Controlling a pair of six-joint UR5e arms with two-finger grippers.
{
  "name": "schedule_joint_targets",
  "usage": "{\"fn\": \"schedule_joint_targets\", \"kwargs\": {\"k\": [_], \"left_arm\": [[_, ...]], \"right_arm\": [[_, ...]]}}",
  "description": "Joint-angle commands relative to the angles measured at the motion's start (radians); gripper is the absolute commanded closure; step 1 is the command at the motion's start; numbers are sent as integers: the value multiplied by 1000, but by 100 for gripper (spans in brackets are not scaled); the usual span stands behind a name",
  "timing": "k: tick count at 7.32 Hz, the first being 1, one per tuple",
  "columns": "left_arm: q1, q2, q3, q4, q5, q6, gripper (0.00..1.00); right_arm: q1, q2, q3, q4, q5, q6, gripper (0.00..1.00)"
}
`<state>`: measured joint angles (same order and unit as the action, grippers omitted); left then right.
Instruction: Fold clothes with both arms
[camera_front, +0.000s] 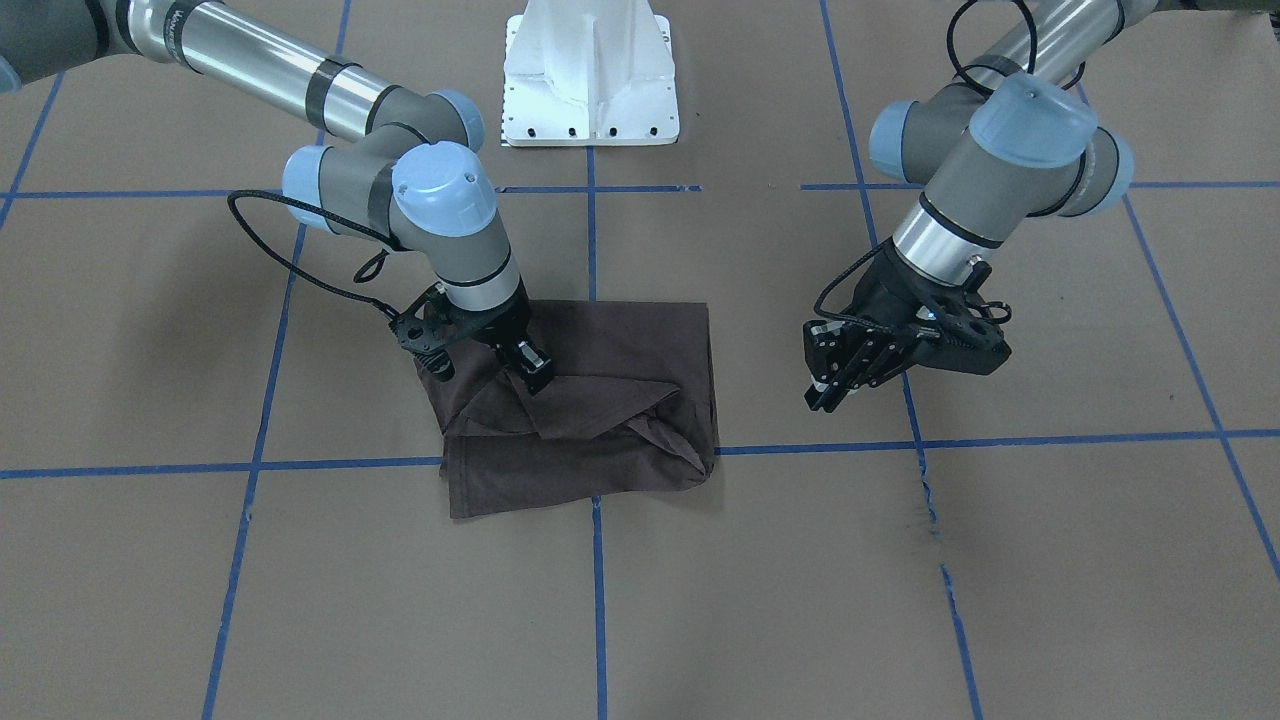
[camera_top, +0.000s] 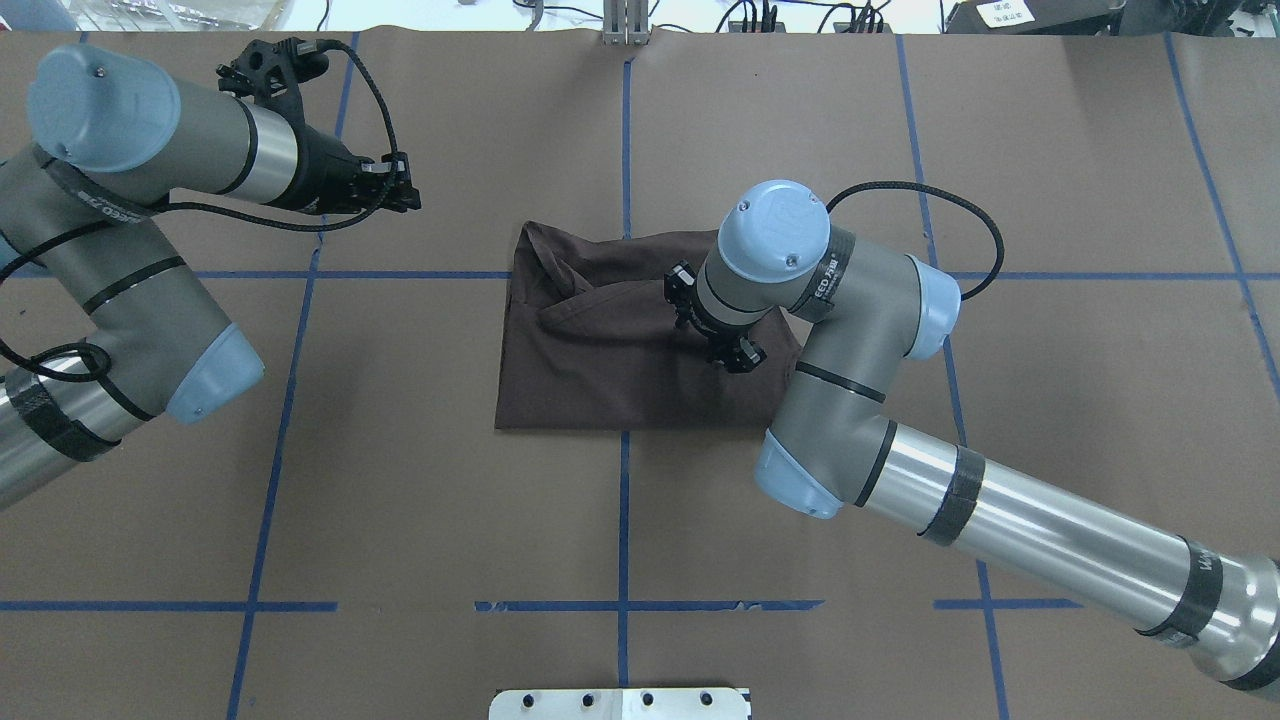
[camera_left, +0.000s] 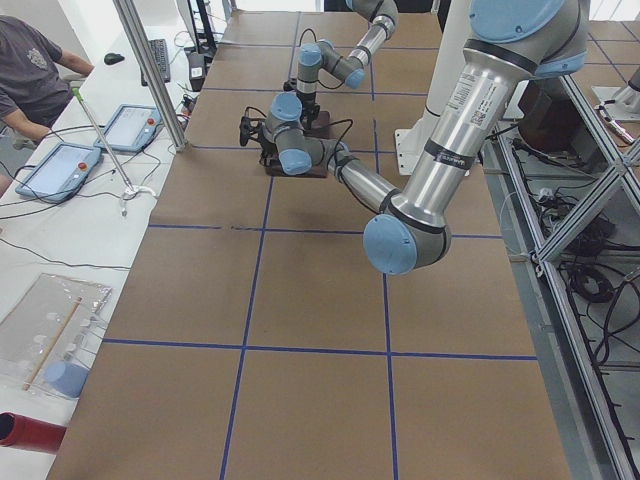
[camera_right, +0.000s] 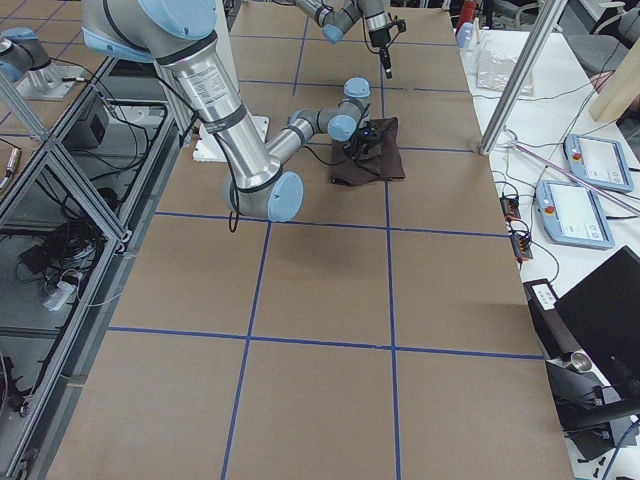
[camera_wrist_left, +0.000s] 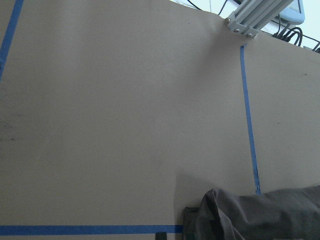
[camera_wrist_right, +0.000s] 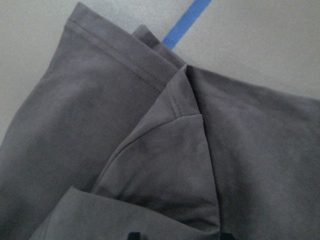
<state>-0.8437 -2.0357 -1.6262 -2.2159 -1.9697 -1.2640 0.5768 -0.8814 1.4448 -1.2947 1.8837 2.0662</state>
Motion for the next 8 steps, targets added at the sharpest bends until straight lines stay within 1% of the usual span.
{"fn": "schedule_joint_targets", "kwargs": {"k": [1,2,5,8], "left_arm": [[0,0,2,-1,0,0,75],[0,0,2,-1,0,0,75],[0,8,2,-1,0,2,75],[0,14,2,-1,0,2,75]], "right_arm": [[2,1,-3,-1,0,0,67],[2,2,-3,0,0,-1,100],[5,1,-3,2,0,-11,100],[34,2,5,0,9,-12,100]]}}
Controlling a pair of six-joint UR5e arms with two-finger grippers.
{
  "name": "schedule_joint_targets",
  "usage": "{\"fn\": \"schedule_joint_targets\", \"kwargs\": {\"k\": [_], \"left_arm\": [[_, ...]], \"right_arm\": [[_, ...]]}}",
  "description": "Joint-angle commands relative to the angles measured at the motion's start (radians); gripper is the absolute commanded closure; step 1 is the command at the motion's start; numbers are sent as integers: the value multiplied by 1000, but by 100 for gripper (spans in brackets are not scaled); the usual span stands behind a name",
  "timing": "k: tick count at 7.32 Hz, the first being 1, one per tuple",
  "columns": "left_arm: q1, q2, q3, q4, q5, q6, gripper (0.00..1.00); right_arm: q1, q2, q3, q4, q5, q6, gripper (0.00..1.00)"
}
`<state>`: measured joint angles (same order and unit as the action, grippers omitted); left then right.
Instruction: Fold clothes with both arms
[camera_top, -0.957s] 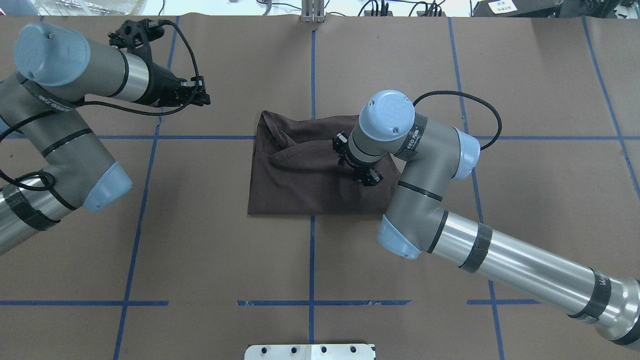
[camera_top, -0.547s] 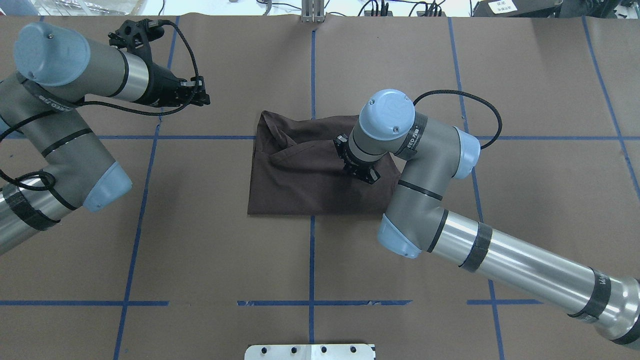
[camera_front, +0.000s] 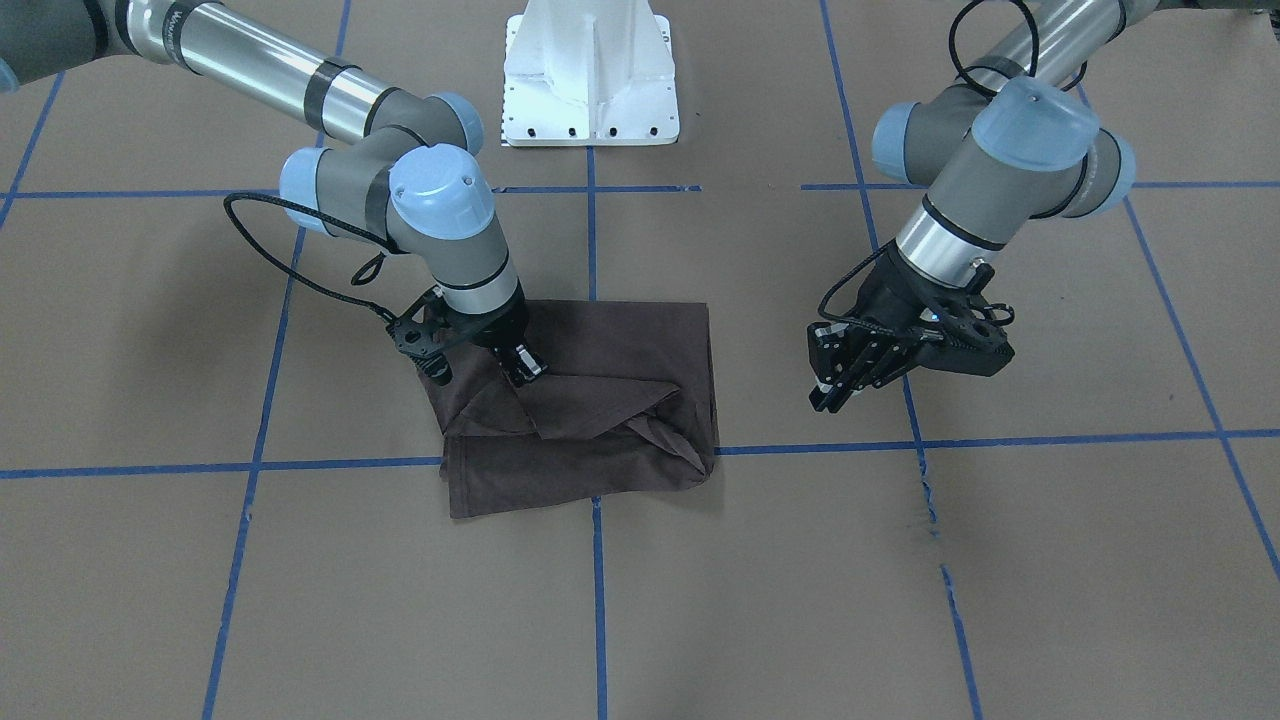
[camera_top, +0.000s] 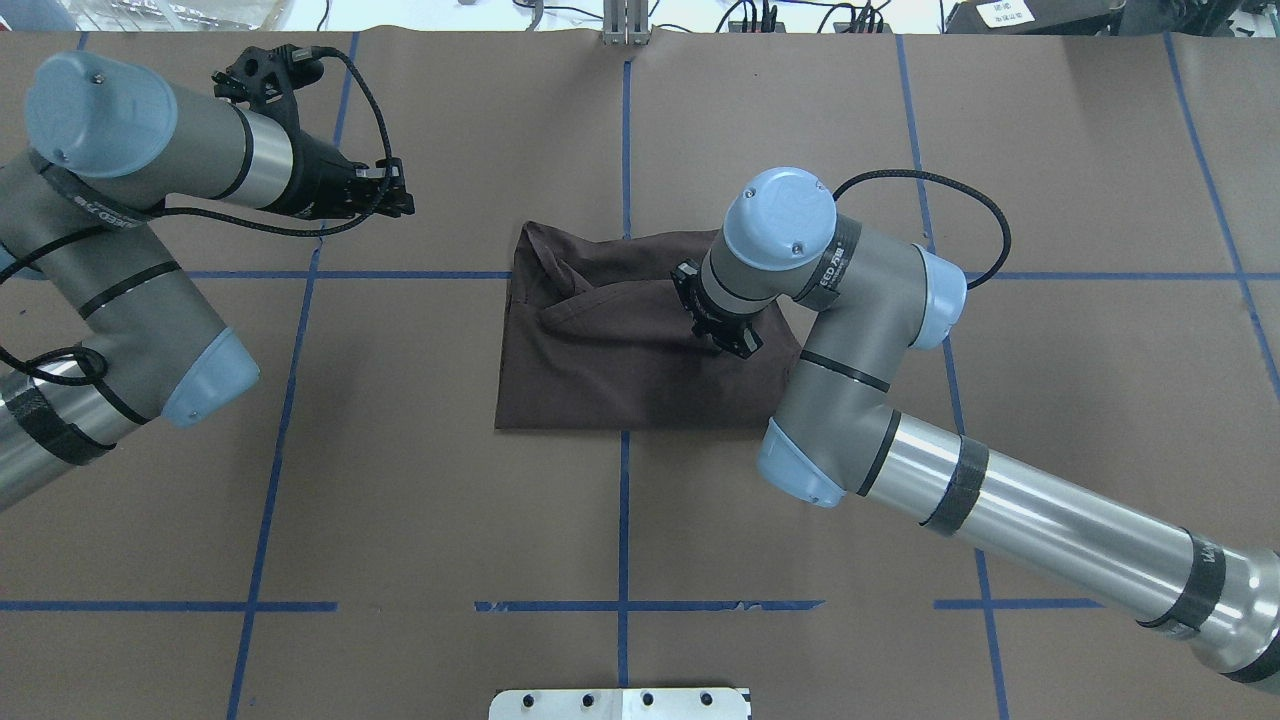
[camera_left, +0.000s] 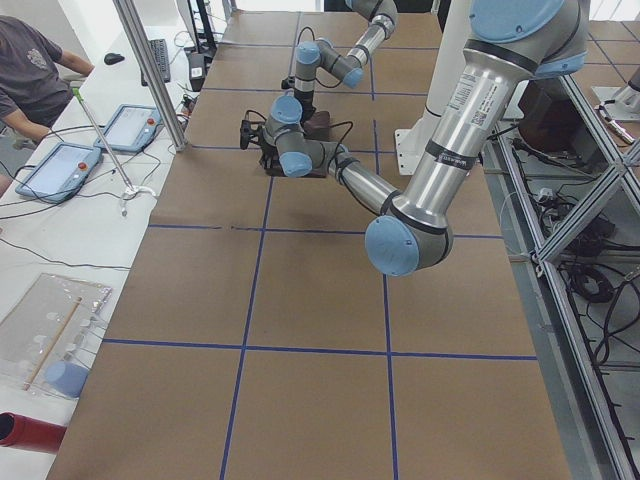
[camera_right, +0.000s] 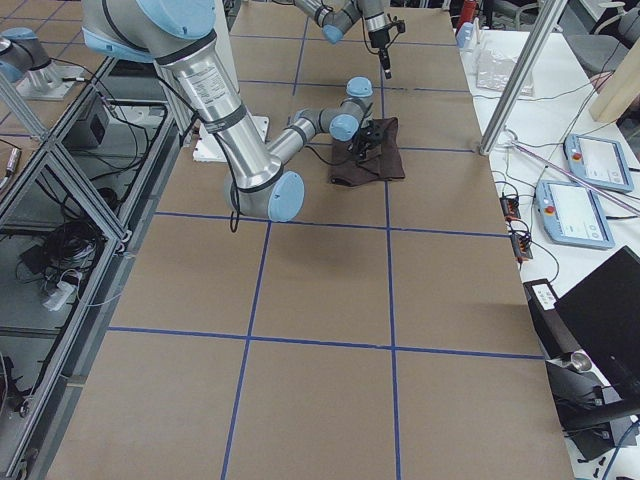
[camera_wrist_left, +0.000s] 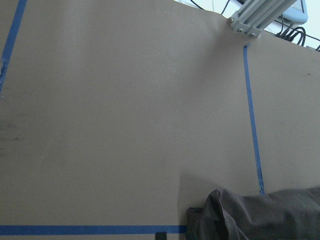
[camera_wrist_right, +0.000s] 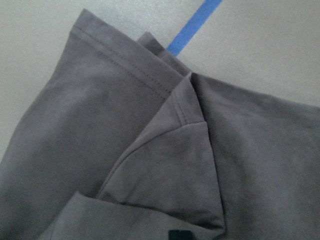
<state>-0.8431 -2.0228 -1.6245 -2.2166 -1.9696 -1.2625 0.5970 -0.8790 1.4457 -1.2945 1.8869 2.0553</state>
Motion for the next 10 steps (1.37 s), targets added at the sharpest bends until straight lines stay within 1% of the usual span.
{"fn": "schedule_joint_targets", "kwargs": {"k": [1,2,3,4,5,6,7,10], "left_arm": [[-1,1,0,0,0,0,75],[-1,1,0,0,0,2,75],[-1,1,2,0,0,2,75],[1,7,0,0,2,2,75],[1,7,-2,0,18,0,75],[2,6,-2,0,43,0,75],[2,6,-3,0,46,-2,75],[2,7,-6,0,51,-2,75]], "right_arm": [[21,2,4,0,8,-1,100],[11,-6,-1,0,0,-1,100],[9,1,4,-2,-2,15,53],[7,6,7,1,-3,70,38],[4,5,7,3,-5,97,33],[-15,-1,1,3,-40,120,27],[-22,0,-1,1,-55,132,27],[-28,-6,-5,-2,-55,137,30]]}}
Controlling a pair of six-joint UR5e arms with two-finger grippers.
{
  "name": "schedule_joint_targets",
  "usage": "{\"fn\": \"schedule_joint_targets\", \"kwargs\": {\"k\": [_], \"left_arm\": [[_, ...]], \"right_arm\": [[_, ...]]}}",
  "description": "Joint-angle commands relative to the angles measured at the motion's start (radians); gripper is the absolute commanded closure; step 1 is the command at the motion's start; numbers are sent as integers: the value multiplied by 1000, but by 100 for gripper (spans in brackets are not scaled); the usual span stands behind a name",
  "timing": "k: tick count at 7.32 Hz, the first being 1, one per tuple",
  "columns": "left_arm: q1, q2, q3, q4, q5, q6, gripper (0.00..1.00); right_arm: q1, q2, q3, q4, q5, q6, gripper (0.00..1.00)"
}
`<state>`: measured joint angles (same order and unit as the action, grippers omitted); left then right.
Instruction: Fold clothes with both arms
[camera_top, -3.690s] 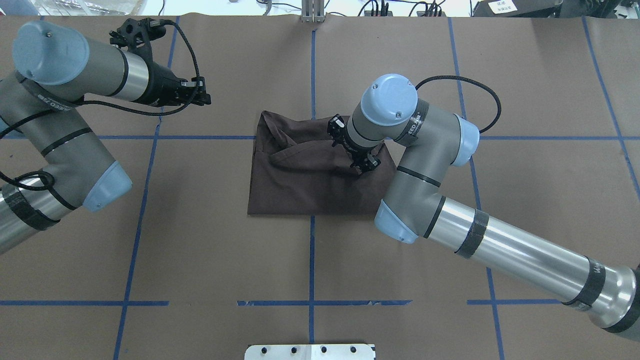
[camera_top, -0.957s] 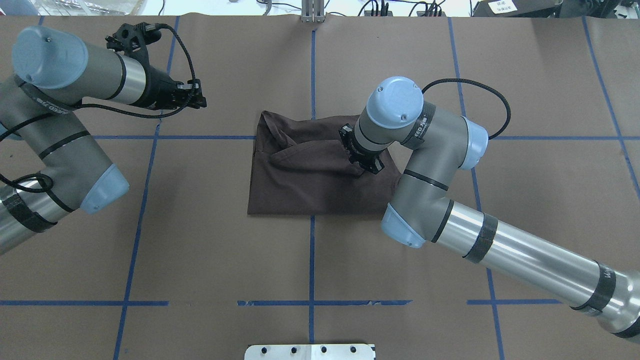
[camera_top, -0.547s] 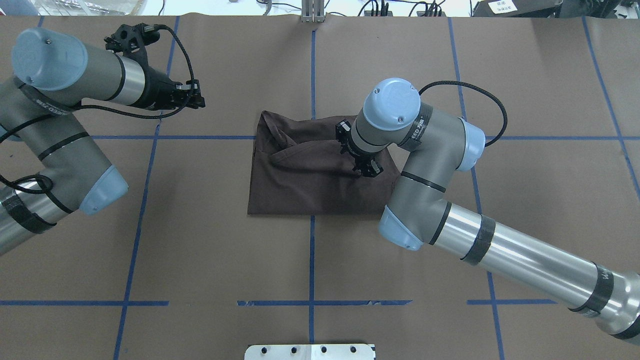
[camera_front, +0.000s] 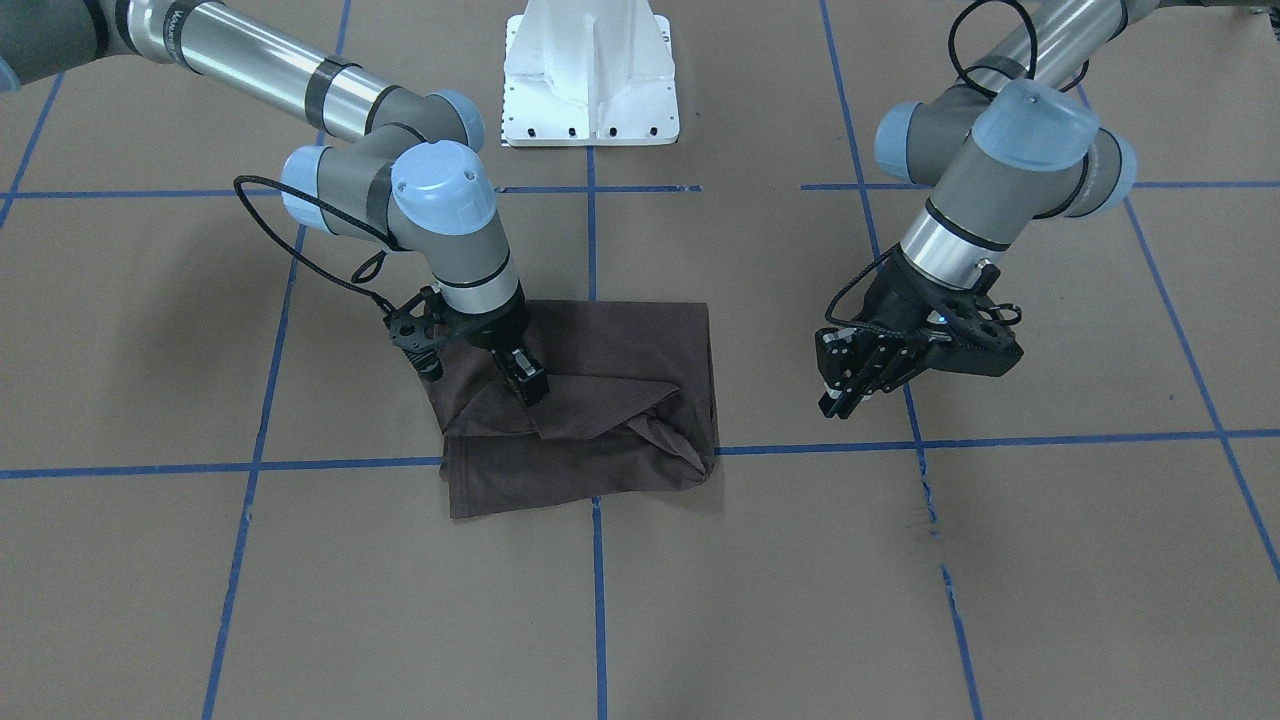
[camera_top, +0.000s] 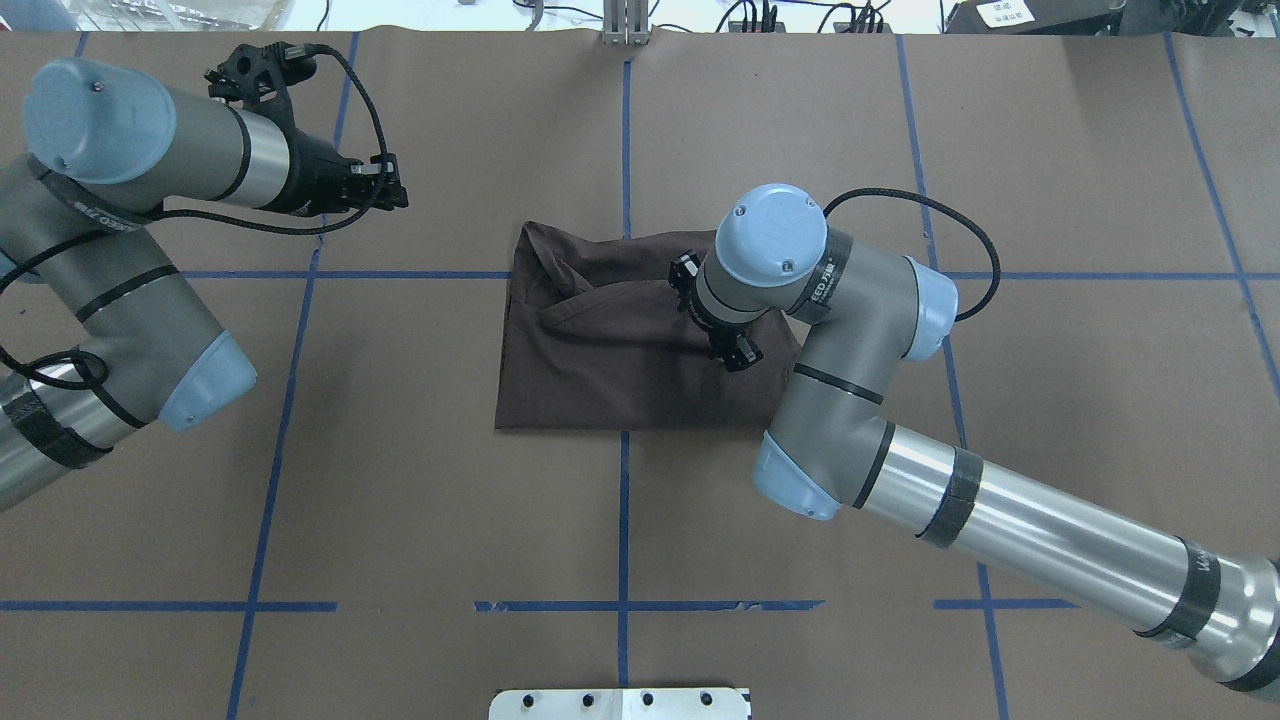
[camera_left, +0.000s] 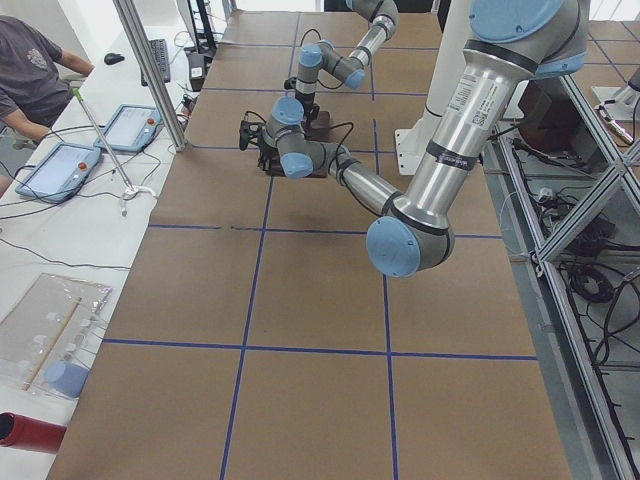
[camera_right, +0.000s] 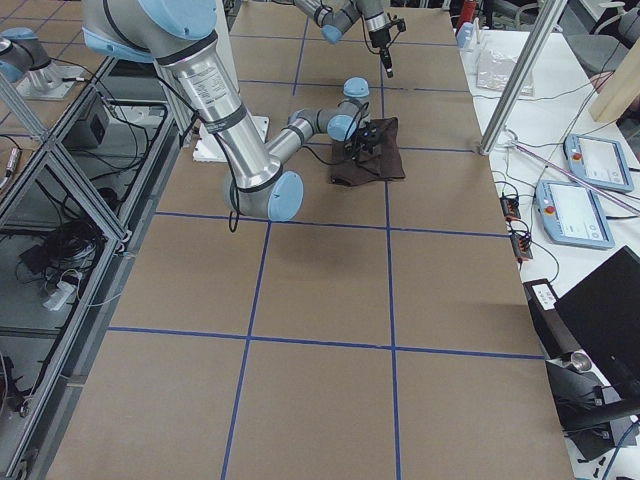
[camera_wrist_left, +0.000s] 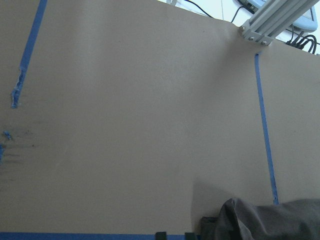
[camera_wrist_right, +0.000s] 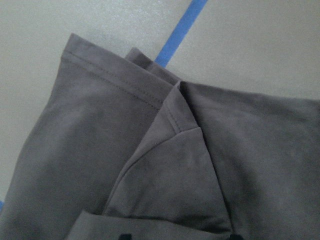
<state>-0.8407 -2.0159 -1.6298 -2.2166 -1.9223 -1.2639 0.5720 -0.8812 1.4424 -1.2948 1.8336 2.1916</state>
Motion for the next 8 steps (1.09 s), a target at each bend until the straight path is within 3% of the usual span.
{"fn": "schedule_joint_targets", "kwargs": {"k": [1,2,4,8], "left_arm": [[0,0,-1,0,8,0,75],[2,0,-1,0,8,0,75],[2,0,-1,0,8,0,75],[2,0,1,0,8,0,75]], "right_arm": [[-3,-1,-5,-1,-2,0,30],[-3,-4,-7,-1,-2,2,36],[-3,-4,-7,0,-1,0,100],[63,7,3,0,45,-24,100]]}}
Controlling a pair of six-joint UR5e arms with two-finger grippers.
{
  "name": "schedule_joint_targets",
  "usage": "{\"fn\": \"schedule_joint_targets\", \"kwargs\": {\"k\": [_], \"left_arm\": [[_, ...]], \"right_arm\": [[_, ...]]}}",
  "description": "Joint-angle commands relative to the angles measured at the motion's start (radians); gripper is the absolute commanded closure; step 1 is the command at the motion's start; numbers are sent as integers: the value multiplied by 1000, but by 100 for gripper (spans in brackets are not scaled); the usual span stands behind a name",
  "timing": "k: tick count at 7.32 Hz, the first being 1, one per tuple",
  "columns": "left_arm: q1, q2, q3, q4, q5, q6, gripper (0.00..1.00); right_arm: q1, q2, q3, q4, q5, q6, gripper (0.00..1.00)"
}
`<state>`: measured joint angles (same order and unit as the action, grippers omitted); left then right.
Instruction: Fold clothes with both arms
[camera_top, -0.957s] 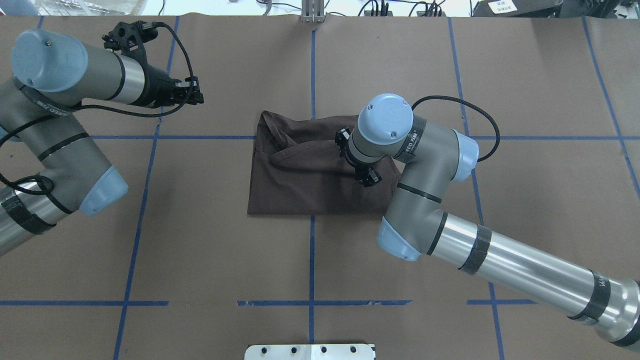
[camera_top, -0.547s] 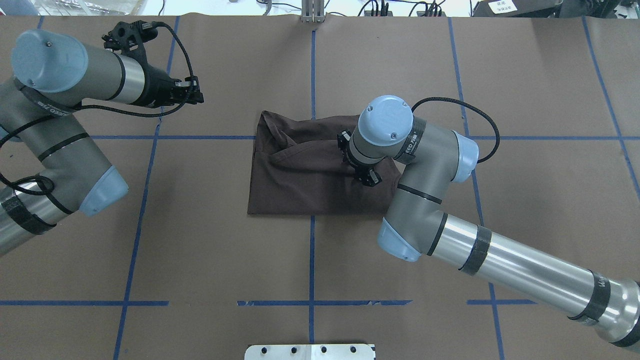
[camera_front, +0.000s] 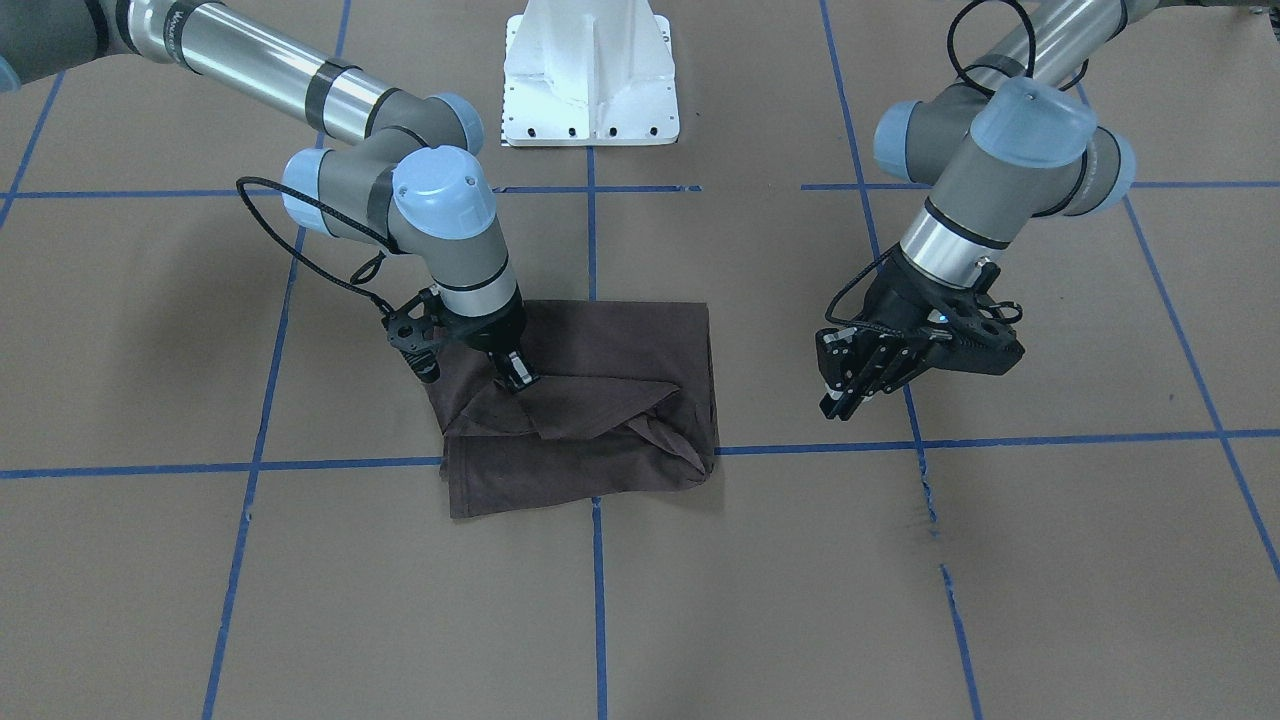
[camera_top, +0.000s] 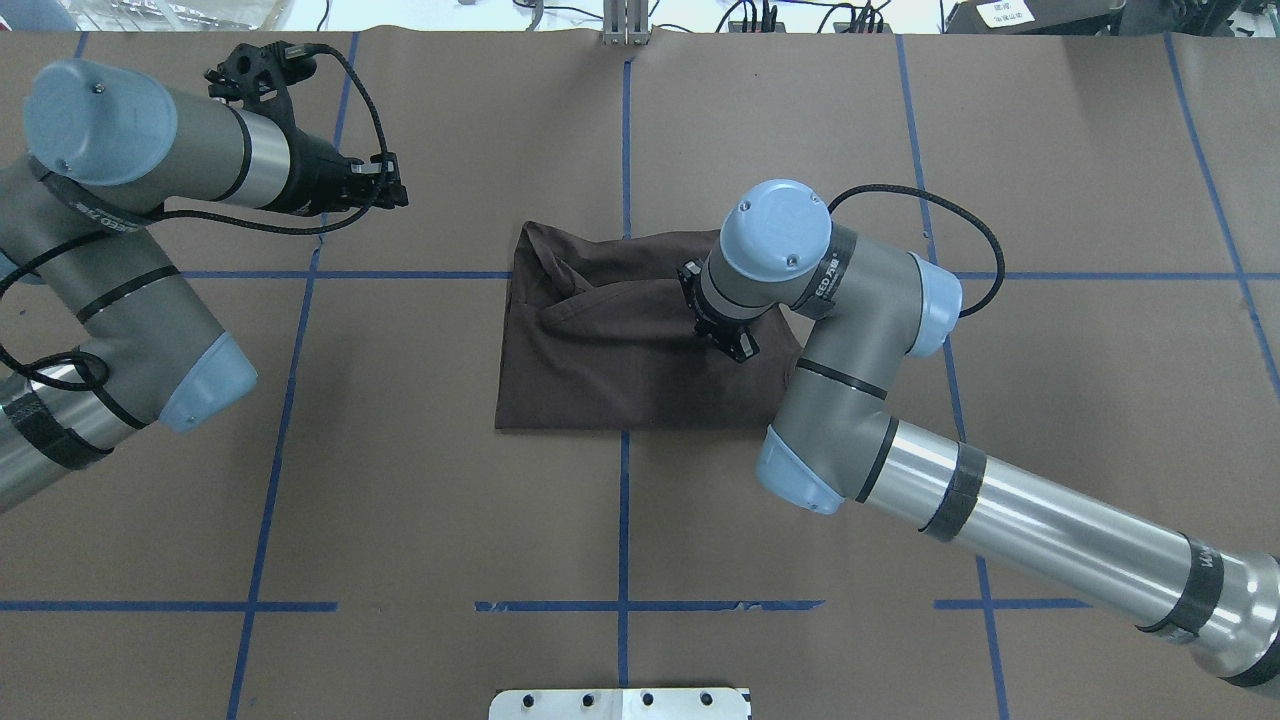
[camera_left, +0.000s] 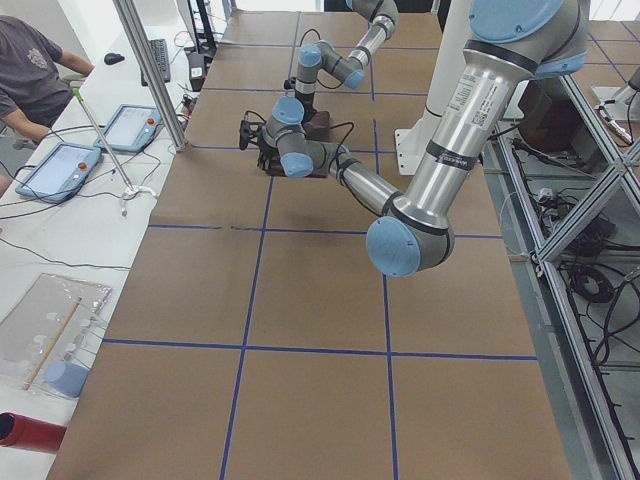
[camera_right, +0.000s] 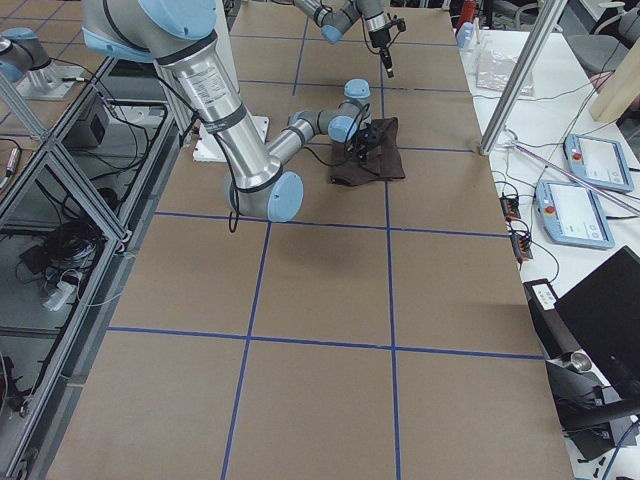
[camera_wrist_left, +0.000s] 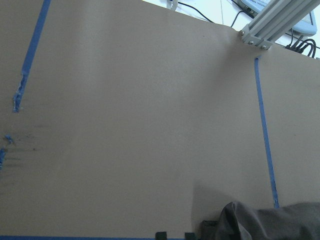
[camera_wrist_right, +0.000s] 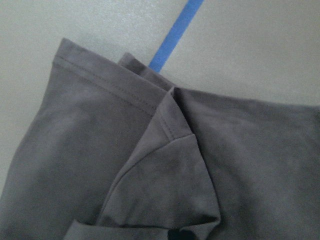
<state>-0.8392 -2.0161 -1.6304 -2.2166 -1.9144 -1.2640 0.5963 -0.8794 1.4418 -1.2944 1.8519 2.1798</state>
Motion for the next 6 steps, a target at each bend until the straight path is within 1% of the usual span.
{"fn": "schedule_joint_targets", "kwargs": {"k": [1,2,4,6], "left_arm": [[2,0,3,0,0,0,75],[2,0,3,0,2,0,75],[8,10,1,0,32,-9,75],[32,8,-6,0,83,-52,75]], "right_arm": [[66,8,-4,3,30,-41,100],[95,29,-36,3,33,-60,100],[128,164,-232,6,44,-58,100],[172,221,-328,17,52,-72,100]]}}
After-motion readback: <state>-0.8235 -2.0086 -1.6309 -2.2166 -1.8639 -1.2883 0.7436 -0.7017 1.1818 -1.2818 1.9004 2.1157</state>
